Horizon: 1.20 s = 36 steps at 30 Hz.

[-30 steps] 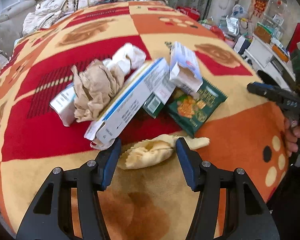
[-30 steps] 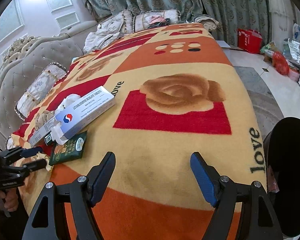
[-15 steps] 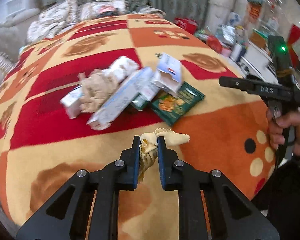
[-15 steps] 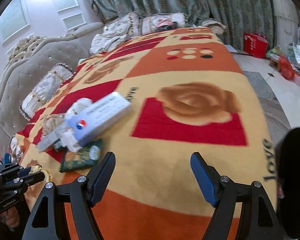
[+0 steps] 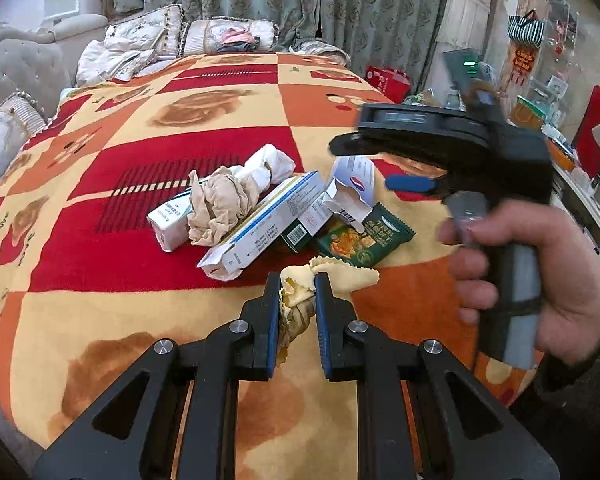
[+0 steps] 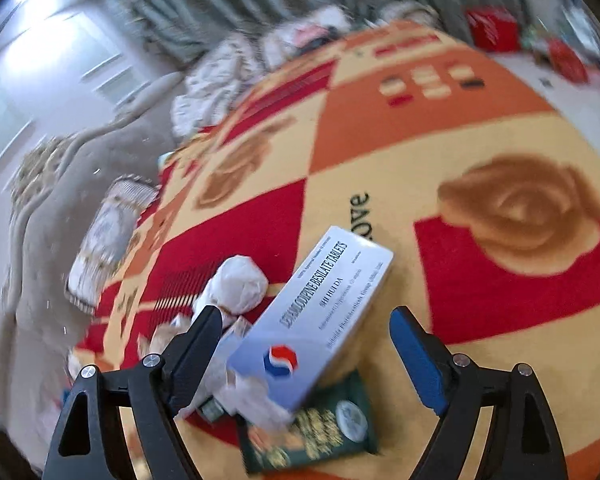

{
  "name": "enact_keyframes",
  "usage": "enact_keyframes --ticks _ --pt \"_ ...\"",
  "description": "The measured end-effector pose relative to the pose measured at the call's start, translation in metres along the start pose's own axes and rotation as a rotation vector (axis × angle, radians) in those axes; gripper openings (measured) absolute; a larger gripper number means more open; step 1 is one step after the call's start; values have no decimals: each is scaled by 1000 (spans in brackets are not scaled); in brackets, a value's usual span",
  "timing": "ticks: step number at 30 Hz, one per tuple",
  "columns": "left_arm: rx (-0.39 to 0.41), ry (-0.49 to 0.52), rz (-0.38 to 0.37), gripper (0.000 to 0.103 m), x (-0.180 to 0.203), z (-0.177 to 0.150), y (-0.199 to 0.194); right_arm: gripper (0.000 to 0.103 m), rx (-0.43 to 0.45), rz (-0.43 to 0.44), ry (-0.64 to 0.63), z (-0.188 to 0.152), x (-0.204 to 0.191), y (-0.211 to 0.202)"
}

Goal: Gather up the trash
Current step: 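Grasp the white medicine box with the right tool while the left tool holds the yellow wrapper, then lift the medicine box and yellow wrapper off the blanket with both tools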

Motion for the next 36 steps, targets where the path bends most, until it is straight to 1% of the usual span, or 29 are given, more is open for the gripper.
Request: enact_keyframes --ticks 3,5,6,7,8,9,11,14,17,20,23,24,26,29,31,36 --pt "-1 -15 -13 14 -4 1 -2 84 -63 -59 44 1 -6 18" --pt "-3 -20 -17 14 -7 -1 -3 84 -69 -63 31 0 -12 22" --pt "-6 -22 -18 14 -7 -1 -3 77 -59 -95 3 -1 -17 23" --pt "-9 -25 -19 14 -8 -2 -3 68 -48 -119 -19 -1 -19 22" --pt "-11 -26 -19 14 -8 -2 -2 54 -35 -128 -38 -2 -21 21" --pt "-12 -27 -20 14 -9 -2 -3 49 -23 -129 -50 -2 -22 19" --pt "-10 -31 -21 14 -9 -2 -3 48 9 -150 -72 -2 -21 10" --pt "-7 -40 -25 14 -9 -1 -3 48 42 -154 -106 2 -17 -8" --pt "-8 -49 -18 14 -10 0 -3 48 76 -156 -180 3 -11 -31" --pt "-9 -51 -4 14 -10 -1 -1 48 110 -143 -300 -8 -3 -56" --pt "-8 -53 8 14 -9 -2 -1 48 143 -161 -436 -31 12 -74" --pt "-5 -52 12 14 -7 -2 -2 48 144 -155 -459 -40 20 -78" --pt "-2 -46 11 14 -3 -2 -2 48 155 -145 -474 -52 33 -81" --pt "1 -20 15 14 7 -2 -2 48 155 -158 -419 -57 49 -79" --pt "0 4 18 14 14 -3 0 48 181 -146 -401 -55 50 -84" --pt "1 20 27 14 19 -4 0 48 204 -176 -426 -57 51 -89"
Point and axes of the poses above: each gripper's, at about its wrist camera, not at the fingertips, and y roughly the way its jaws point, x to its right, z to its top, the point moved 4 cm from there along y, roughly the way its jaws point, and after that the axes turned 7 degrees about -z, right-handed, at the moved point
